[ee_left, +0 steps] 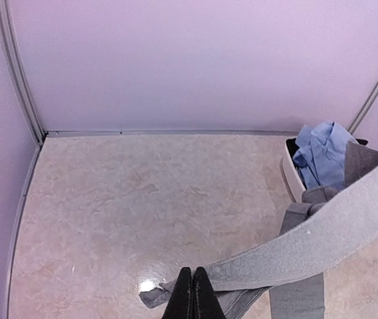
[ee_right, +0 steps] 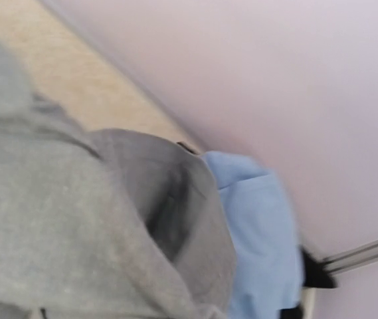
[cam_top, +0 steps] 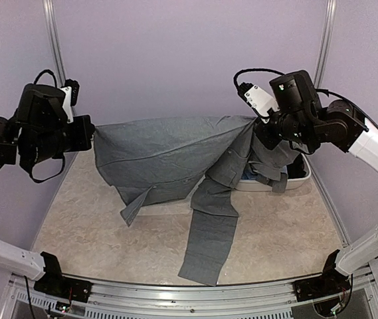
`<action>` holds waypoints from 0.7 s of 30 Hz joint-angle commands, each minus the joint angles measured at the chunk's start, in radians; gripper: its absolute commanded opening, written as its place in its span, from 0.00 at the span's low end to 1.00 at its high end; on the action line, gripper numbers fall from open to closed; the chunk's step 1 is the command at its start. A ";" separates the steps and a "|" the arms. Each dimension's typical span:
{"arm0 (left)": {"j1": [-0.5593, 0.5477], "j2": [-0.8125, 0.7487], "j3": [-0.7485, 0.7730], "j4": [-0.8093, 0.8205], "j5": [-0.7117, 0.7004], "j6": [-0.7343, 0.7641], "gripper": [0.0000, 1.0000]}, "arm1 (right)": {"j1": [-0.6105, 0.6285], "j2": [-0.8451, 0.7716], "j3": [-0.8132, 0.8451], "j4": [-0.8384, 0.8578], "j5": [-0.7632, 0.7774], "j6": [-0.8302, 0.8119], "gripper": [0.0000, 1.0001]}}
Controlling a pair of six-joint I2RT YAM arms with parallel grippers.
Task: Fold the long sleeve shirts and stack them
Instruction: Pick up the 1/3-folded shirt from the center of the board, then flatten out the 1/3-folded shirt at the center of the board.
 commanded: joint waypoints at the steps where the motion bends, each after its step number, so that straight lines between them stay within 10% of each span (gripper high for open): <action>1: 0.008 -0.042 0.121 -0.034 -0.175 0.060 0.00 | 0.077 0.042 0.083 -0.093 0.260 -0.063 0.00; 21: 0.008 0.020 0.494 -0.088 -0.344 0.277 0.00 | 0.272 0.090 0.205 0.046 0.362 -0.344 0.00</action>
